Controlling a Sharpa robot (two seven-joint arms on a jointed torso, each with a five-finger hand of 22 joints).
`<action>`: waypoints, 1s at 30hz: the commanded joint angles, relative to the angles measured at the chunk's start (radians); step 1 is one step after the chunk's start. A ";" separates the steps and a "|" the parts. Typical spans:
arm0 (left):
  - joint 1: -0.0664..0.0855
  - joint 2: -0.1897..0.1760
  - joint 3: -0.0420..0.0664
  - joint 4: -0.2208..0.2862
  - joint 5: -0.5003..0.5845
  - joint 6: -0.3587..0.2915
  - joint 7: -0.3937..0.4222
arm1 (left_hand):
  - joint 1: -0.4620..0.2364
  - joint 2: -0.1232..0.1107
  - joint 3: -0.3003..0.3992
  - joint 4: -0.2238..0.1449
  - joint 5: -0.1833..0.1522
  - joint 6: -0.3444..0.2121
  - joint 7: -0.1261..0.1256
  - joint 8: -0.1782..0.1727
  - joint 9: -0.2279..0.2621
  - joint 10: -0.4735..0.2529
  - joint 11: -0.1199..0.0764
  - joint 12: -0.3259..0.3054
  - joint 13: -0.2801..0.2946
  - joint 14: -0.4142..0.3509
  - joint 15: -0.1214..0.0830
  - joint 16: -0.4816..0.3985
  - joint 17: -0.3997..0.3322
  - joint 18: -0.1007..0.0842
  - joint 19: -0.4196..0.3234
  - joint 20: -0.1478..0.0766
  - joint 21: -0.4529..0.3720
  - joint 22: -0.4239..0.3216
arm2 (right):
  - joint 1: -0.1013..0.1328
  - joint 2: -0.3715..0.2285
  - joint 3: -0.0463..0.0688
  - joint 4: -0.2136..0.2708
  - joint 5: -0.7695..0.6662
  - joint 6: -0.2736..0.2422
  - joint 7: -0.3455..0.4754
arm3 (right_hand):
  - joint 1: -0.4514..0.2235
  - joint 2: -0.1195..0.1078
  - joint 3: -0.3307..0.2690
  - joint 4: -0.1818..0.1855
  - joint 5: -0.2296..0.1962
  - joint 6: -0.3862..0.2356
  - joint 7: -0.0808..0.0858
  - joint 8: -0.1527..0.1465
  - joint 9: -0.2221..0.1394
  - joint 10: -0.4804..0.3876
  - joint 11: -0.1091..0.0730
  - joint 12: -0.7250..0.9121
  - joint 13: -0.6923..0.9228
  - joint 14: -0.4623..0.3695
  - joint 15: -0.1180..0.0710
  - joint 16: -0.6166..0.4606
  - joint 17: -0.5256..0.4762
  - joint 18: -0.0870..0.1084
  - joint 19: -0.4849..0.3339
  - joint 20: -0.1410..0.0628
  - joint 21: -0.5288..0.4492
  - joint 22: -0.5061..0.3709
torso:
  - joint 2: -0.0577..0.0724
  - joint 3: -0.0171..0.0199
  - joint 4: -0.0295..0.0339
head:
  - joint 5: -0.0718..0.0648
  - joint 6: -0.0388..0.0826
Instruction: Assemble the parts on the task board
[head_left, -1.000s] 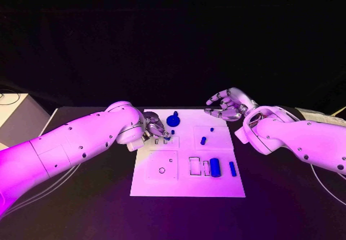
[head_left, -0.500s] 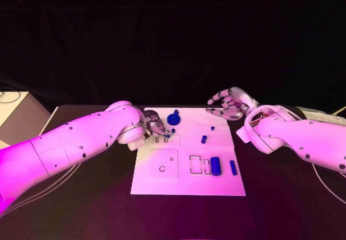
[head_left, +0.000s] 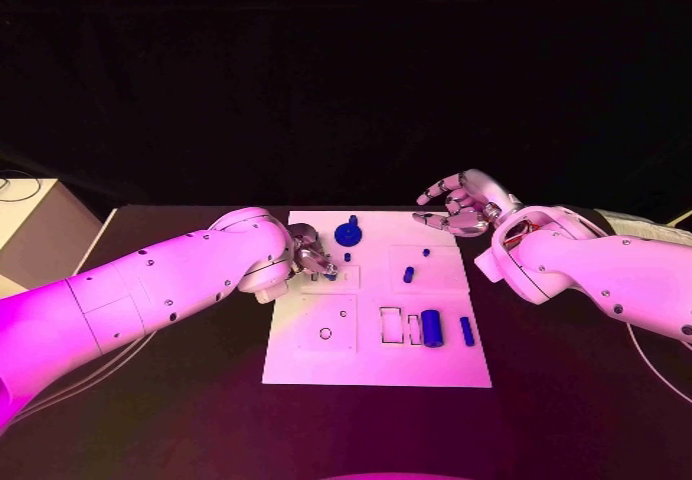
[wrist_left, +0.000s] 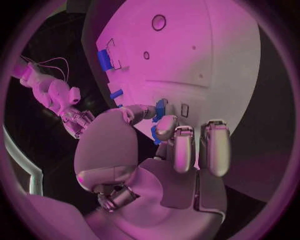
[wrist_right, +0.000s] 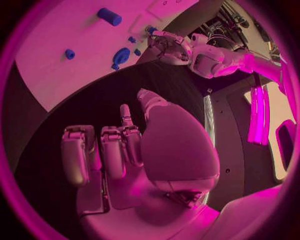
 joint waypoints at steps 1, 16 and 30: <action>0.000 0.001 -0.003 0.007 -0.040 -0.001 -0.009 | -0.004 0.002 0.171 -0.179 0.004 0.051 -0.041 0.004 0.338 0.005 -0.001 0.003 0.001 0.106 -0.005 0.003 0.263 -0.021 0.003 -0.006 0.003 0.043 | -0.001 0.000 0.000 0.002 -0.014 0.008 0.005 | -0.008 -0.001 0.003 0.000 0.003 0.002 0.000 0.005 0.001 0.007 -0.002 -0.001 0.180 0.106 0.000 0.004 0.263 -0.002 0.076 0.000 -0.004 0.202 | -0.001 0.0005 -0.0002 | 0.002 -0.003; -0.001 0.004 -0.009 0.010 -0.056 0.002 -0.017 | -0.005 0.002 0.171 -0.180 0.008 0.053 -0.042 0.004 0.339 0.007 -0.002 0.004 0.001 0.106 -0.006 0.003 0.263 -0.021 0.004 -0.006 0.004 0.045 | -0.001 -0.002 0.000 0.005 -0.015 0.009 0.005 | -0.009 -0.001 0.003 0.000 0.004 0.001 0.000 0.005 0.001 0.007 -0.002 -0.002 0.179 0.106 0.000 0.004 0.263 -0.002 0.076 0.000 -0.005 0.202 | 0.000 0.0008 -0.0009 | 0.004 -0.007; -0.005 0.002 -0.009 0.020 -0.051 -0.029 -0.011 | -0.005 0.004 0.172 -0.181 0.012 0.056 -0.043 0.003 0.340 0.008 -0.003 0.004 0.002 0.106 -0.007 0.003 0.263 -0.022 0.005 -0.007 0.005 0.047 | 0.000 -0.003 0.000 0.007 -0.017 0.011 0.004 | -0.009 -0.001 0.003 0.000 0.004 0.001 0.000 0.005 0.001 0.007 -0.002 -0.002 0.179 0.106 0.000 0.004 0.263 -0.002 0.076 0.000 -0.005 0.202 | 0.000 -0.0006 -0.0005 | 0.001 -0.014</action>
